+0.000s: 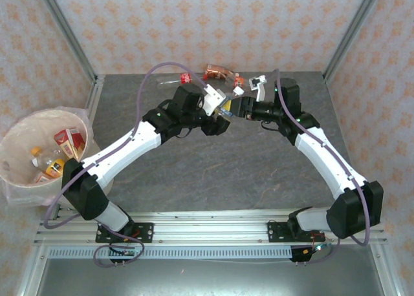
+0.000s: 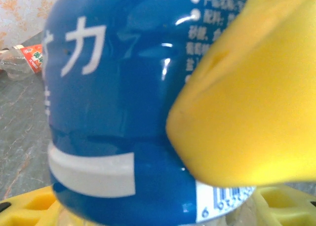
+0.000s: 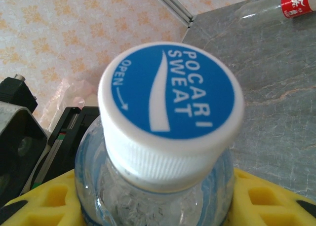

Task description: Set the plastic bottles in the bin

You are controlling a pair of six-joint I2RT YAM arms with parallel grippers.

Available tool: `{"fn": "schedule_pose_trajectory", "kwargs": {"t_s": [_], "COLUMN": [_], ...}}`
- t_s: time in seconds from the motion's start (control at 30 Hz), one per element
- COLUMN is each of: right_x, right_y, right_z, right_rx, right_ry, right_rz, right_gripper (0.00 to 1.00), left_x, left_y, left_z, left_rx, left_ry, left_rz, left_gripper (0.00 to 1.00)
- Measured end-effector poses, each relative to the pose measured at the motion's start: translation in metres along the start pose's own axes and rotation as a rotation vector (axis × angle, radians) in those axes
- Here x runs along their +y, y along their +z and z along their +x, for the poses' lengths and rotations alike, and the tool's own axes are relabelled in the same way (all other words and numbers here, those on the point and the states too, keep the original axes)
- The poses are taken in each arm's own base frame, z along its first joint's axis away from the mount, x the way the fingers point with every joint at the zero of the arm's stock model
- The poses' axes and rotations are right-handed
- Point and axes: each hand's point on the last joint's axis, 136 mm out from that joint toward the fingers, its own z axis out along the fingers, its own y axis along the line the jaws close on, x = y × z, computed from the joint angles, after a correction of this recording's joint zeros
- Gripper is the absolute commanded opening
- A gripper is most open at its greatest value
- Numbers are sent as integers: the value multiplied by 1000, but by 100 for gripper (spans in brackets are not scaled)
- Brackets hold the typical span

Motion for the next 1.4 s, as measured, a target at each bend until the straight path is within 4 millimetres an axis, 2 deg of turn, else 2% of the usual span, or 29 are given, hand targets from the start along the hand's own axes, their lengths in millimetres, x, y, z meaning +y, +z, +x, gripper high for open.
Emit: {"fn": "schedule_pose_trajectory", "kwargs": {"t_s": [0.07, 0.17, 0.3, 0.53, 0.57, 0.6, 0.73, 0.9, 1.0, 1.1, 1.2, 1.4], "right_x": [1, 3, 5, -6, -9, -12, -22, -40, -55, -70, -79, -91], "right_y": [0, 1, 2, 2, 2, 2, -5, -23, -35, -45, -56, -68], "right_z": [0, 0, -2, -6, -6, -6, -9, -19, -22, -25, -33, -39], "right_rx": [-1, -2, -11, -44, -52, -58, -121, -273, -366, -430, -484, -540], "right_ry": [-3, -9, -14, -12, -11, -4, -14, -25, -21, -14, -10, 1], "right_rz": [-4, -13, -20, 29, 41, 51, 115, 236, 310, 386, 451, 509], "right_gripper": [58, 66, 74, 80, 97, 99, 99, 99, 99, 99, 99, 99], "left_x": [1, 3, 5, 34, 38, 43, 60, 88, 105, 118, 129, 155], "left_y": [-1, -4, -5, -16, -19, -22, -41, -80, -111, -145, -184, -286], "left_z": [0, 1, 1, 7, 8, 8, 9, 5, 2, 7, 13, 25], "left_rx": [-5, -9, -18, -37, -44, -49, -82, -153, -197, -210, -211, -225], "left_ry": [-8, -11, -19, -80, -89, -101, -143, -214, -260, -294, -328, -416], "left_rz": [1, -11, -27, -142, -163, -184, -290, -463, -588, -729, -881, -1214], "left_gripper": [48, 40, 38, 38, 38, 38, 38, 38, 38, 38, 38, 40]}}
